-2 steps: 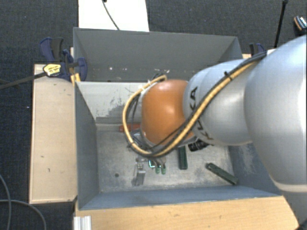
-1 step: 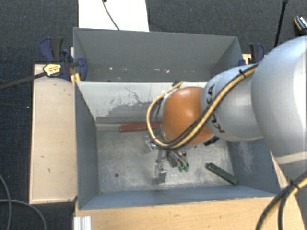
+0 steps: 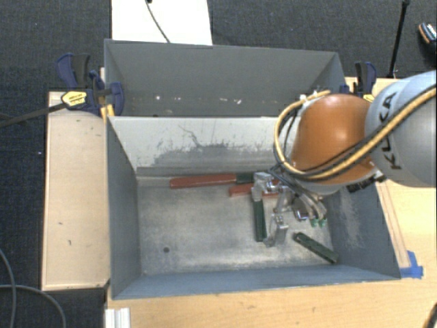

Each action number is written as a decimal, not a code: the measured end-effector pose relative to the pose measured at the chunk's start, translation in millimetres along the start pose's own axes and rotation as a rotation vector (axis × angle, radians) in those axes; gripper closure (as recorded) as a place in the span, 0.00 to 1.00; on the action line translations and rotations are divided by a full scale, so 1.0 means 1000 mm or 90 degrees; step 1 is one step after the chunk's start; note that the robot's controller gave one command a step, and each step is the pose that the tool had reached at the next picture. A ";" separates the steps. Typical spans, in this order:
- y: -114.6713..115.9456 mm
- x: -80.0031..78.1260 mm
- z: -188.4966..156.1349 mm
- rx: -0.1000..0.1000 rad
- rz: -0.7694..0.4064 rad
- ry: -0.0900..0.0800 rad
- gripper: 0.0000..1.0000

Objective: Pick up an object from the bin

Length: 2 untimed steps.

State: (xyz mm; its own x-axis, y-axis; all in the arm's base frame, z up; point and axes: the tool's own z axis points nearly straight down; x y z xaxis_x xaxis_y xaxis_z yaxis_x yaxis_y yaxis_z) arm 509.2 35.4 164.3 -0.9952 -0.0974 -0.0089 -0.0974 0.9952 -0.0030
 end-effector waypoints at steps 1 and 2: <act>-0.116 0.003 0.098 -0.001 -0.067 0.008 0.00; -0.111 0.002 0.094 -0.003 -0.068 0.005 1.00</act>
Offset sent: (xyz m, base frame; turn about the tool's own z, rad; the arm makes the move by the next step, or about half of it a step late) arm 0.0099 -0.1109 -0.0943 -0.1131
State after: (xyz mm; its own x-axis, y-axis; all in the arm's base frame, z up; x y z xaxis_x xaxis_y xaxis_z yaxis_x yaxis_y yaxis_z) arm 519.2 -75.2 70.2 -0.9792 -0.2027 -0.0002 -0.2027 0.9792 0.0011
